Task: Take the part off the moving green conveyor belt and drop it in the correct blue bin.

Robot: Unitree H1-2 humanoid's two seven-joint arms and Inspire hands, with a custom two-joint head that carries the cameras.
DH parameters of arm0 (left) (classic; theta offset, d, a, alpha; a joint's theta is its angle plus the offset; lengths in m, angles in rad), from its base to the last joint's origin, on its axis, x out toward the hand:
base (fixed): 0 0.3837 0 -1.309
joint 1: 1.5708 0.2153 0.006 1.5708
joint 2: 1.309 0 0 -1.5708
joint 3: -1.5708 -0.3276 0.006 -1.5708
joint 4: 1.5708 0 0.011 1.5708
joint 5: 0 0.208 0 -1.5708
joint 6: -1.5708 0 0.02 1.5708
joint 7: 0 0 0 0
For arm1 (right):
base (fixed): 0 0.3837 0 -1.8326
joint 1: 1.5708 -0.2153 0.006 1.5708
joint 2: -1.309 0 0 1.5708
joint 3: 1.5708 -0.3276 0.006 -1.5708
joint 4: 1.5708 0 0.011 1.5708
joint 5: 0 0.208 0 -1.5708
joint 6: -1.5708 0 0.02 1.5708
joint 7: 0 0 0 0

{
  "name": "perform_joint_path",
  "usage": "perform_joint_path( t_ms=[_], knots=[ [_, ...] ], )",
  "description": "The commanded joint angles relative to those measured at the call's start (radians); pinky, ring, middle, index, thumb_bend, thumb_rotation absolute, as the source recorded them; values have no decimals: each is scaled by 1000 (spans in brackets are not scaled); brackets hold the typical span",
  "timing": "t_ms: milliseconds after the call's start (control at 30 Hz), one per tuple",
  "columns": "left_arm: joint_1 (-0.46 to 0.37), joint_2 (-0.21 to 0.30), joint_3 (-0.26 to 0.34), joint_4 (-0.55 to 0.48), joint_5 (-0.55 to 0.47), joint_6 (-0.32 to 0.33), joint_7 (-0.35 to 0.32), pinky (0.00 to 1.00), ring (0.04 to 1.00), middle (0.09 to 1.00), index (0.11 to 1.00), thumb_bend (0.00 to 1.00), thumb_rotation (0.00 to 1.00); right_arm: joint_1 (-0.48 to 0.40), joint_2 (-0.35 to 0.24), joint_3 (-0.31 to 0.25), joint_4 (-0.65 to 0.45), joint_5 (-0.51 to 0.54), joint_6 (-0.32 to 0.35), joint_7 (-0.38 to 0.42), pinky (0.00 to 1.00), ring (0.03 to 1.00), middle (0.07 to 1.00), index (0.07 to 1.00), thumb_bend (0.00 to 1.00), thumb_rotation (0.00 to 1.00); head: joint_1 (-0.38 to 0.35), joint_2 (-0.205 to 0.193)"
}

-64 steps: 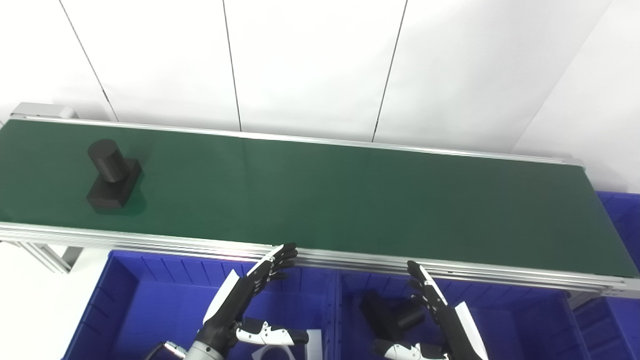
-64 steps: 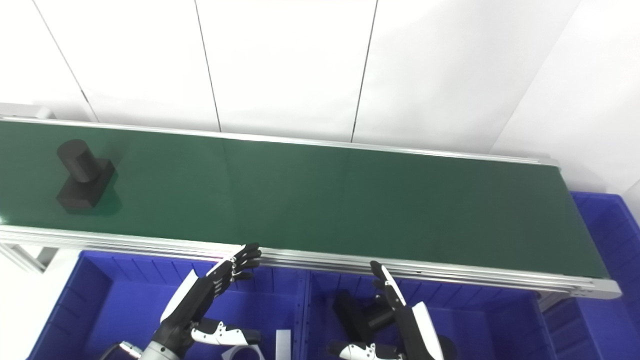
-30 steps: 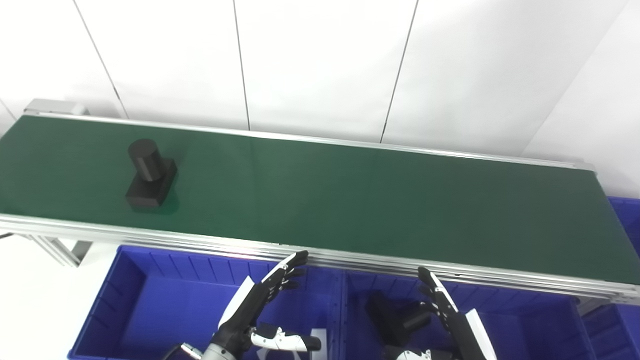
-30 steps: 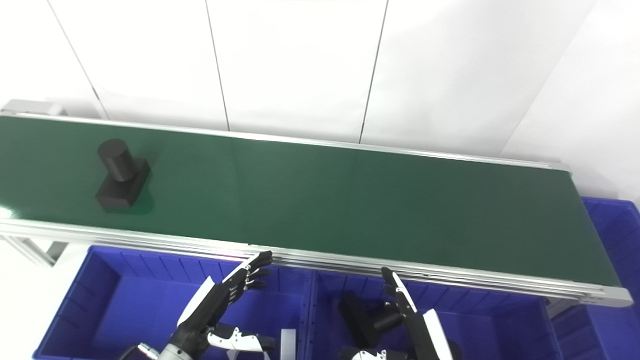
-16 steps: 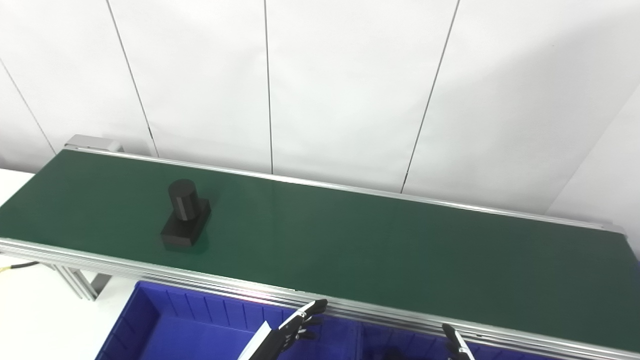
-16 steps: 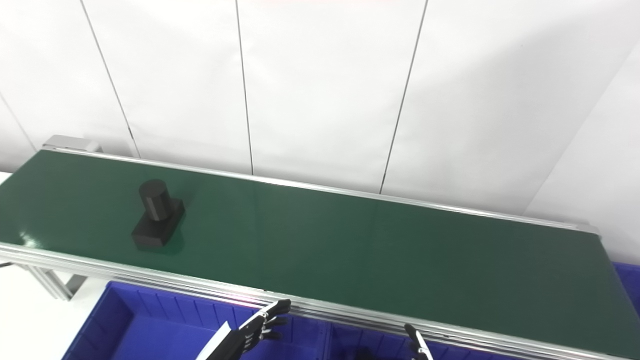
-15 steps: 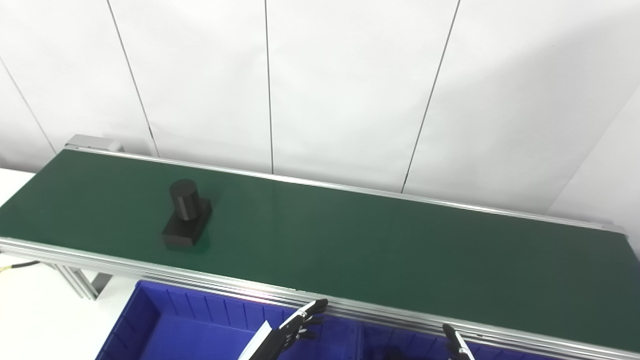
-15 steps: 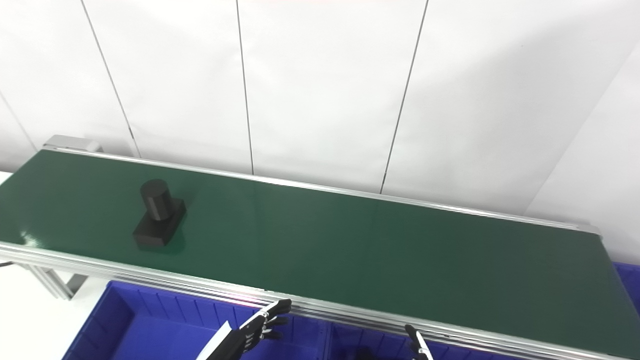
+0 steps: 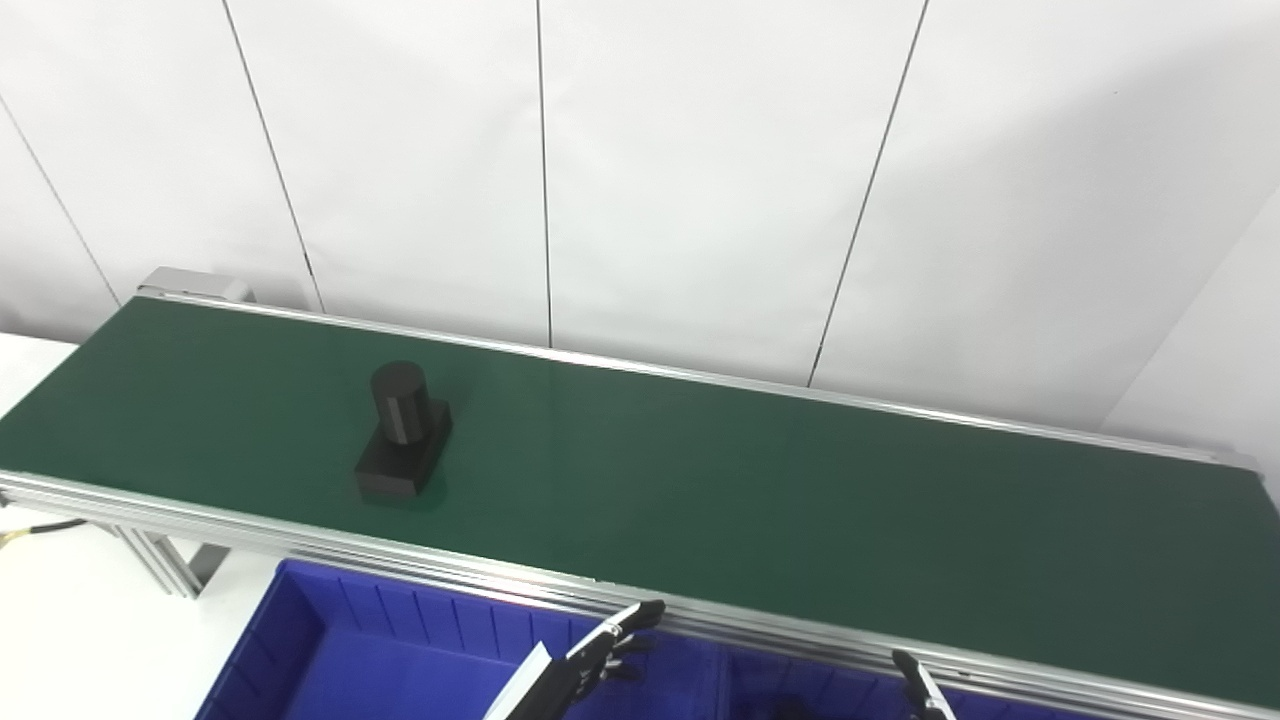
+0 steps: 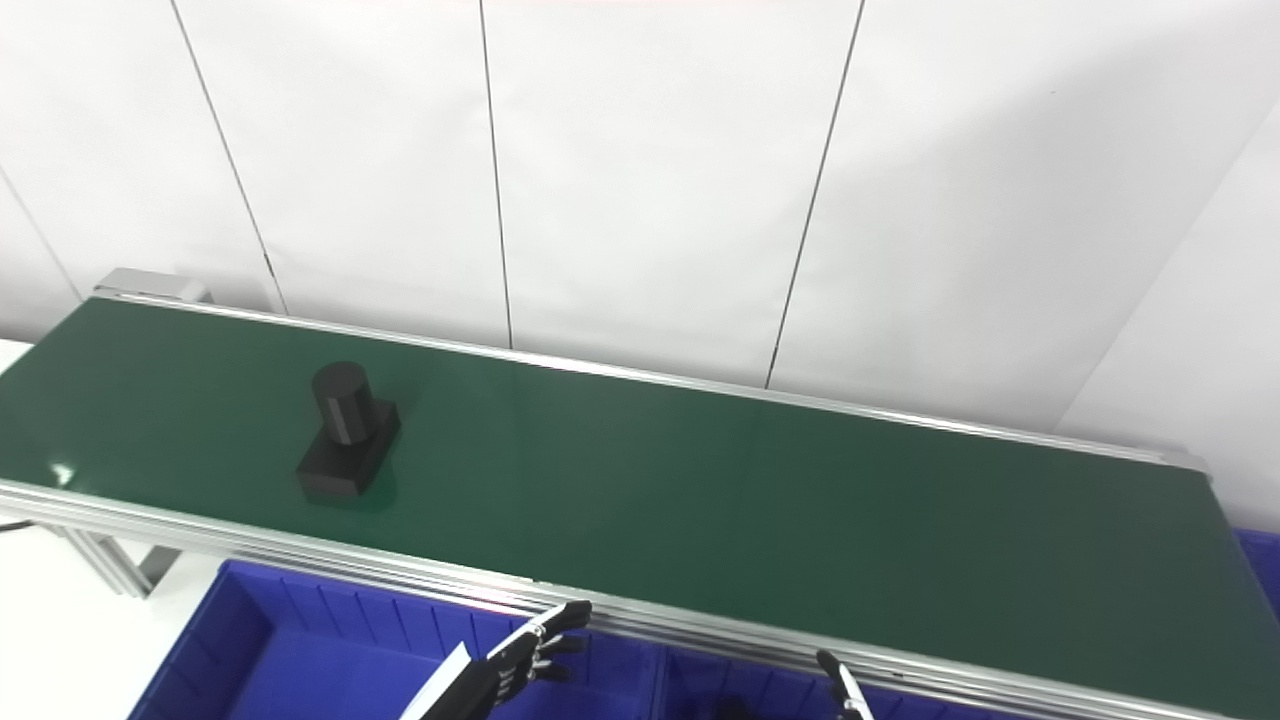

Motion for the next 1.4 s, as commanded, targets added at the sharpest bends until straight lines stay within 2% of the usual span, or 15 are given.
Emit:
perform_joint_path(
  t_ms=[0,433,833,967,1033,1200,1367],
  knots=[
    [-18,-2,-5,-12,4,-43,6,791,882,938,917,885,213,-9,-3,-8,-19,11,-71,-18,942,972,976,966,840,273,4,4],
    [-16,-12,-8,-24,14,-36,9,805,888,938,915,880,188,-6,-1,-30,-27,14,-94,-21,913,931,944,975,836,290,28,27],
    [-15,-21,-13,-36,19,-32,14,812,888,937,915,873,187,-6,7,-49,-24,27,-141,-46,909,935,952,988,824,313,89,48],
    [-16,-36,-13,-38,26,-23,24,814,886,933,912,864,204,-10,8,-60,-46,86,-130,-30,970,964,967,1000,827,335,130,71],
    [-14,-41,-15,-41,18,-16,21,825,894,940,920,852,243,-11,4,-63,-58,100,-124,-24,979,968,974,1000,813,347,141,83],
    [-7,-71,-18,-54,6,8,27,847,911,950,937,838,325,-18,-7,-78,-76,110,-144,-26,947,958,978,1000,779,360,168,93],
    [-16,-96,-23,-38,24,-1,40,858,918,956,945,824,342,-31,-30,-94,-90,149,-147,-8,946,959,976,1000,778,395,195,104]
  ],
)
